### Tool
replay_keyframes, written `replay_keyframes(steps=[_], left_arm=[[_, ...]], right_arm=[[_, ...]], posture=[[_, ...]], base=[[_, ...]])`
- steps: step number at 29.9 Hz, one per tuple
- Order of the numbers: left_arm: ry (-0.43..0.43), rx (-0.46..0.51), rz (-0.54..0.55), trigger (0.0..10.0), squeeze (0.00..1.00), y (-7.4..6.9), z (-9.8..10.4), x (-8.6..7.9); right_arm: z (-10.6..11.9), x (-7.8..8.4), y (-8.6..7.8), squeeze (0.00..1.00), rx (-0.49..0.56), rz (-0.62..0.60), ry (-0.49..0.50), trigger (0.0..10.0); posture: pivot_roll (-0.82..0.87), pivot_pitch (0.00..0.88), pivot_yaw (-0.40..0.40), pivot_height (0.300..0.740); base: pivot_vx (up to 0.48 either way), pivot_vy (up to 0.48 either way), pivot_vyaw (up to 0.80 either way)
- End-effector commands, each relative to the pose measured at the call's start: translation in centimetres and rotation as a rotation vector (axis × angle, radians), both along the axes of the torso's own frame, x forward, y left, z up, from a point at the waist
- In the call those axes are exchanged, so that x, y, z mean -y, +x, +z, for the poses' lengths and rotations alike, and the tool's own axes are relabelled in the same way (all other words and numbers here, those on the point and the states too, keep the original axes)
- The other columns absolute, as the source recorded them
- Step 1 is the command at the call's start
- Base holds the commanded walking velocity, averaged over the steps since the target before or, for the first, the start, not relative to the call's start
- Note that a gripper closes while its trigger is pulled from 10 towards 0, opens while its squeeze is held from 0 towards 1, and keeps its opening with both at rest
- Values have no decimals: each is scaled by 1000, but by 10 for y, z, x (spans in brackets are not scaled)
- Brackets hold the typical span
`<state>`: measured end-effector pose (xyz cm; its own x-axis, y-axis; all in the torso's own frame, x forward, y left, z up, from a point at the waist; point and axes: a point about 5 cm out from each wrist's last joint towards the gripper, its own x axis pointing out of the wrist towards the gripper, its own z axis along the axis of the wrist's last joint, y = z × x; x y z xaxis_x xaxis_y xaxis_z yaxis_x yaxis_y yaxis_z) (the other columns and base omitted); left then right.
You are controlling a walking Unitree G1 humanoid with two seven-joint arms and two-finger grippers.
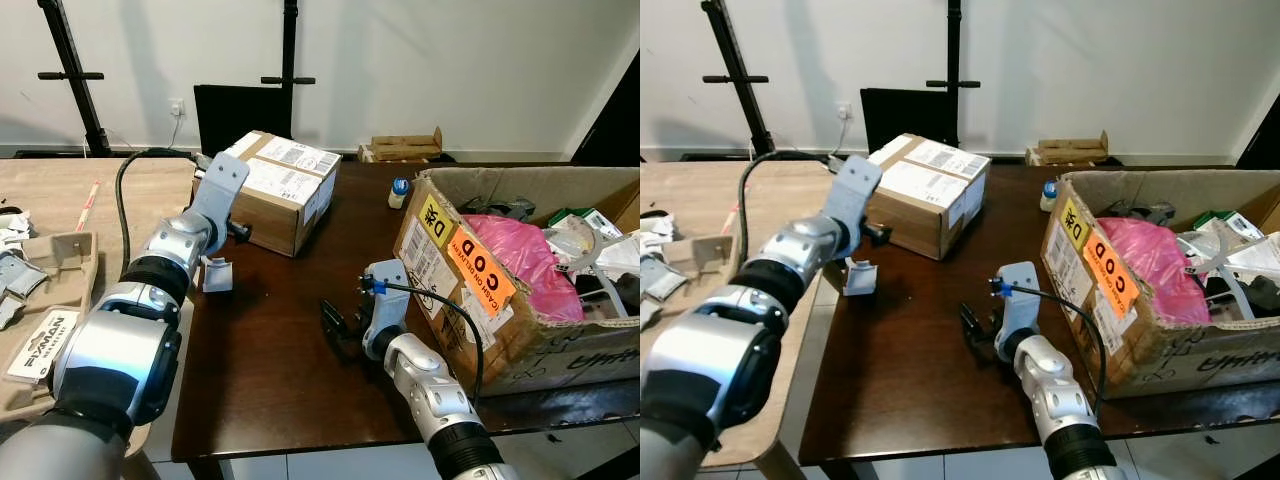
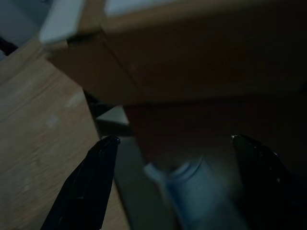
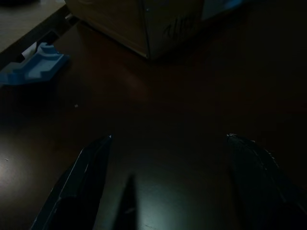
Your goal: Picking trash to rubbish bin
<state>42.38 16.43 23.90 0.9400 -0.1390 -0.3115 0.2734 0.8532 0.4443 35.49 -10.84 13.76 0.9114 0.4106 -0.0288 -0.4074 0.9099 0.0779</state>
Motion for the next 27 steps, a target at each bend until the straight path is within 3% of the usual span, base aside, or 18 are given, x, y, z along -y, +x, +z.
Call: replay_keyframes(steps=[1, 5, 11, 18, 22, 25, 27], left_arm=[[45, -28, -5, 10000, 0, -2, -11, 0], [148, -34, -98, 10000, 0, -3, -17, 10], [193, -62, -147, 10000, 0, -4, -19, 17], [409, -166, -223, 10000, 0, -8, -33, 14], [445, -194, -225, 10000, 0, -9, -36, 13], [566, -230, -224, 10000, 0, -10, -39, 6], [585, -234, -223, 10000, 0, -11, -39, 5]], right_arm=[[-2, 4, -1, 0, -10, -7, -5, 10000], [-1, 6, -1, 0, -11, -11, -7, 10000], [0, 7, 1, 0, -12, -8, -12, 10000], [1, 8, 2, 0, -13, -9, -11, 10000], [0, 8, 1, 0, -15, -8, -12, 10000], [1, 8, 2, 0, -15, -8, -8, 10000], [1, 8, 2, 0, -16, -9, -8, 10000]], posture=[[16, 165, -54, 740], [16, 167, -59, 740], [16, 167, -62, 740], [20, 163, -62, 740], [19, 162, -62, 740], [19, 160, -62, 740], [20, 159, -62, 740]], base=[[0, 0, 0], [0, 0, 0], [0, 0, 0], [0, 0, 0], [0, 0, 0], [0, 0, 0], [0, 0, 0]])
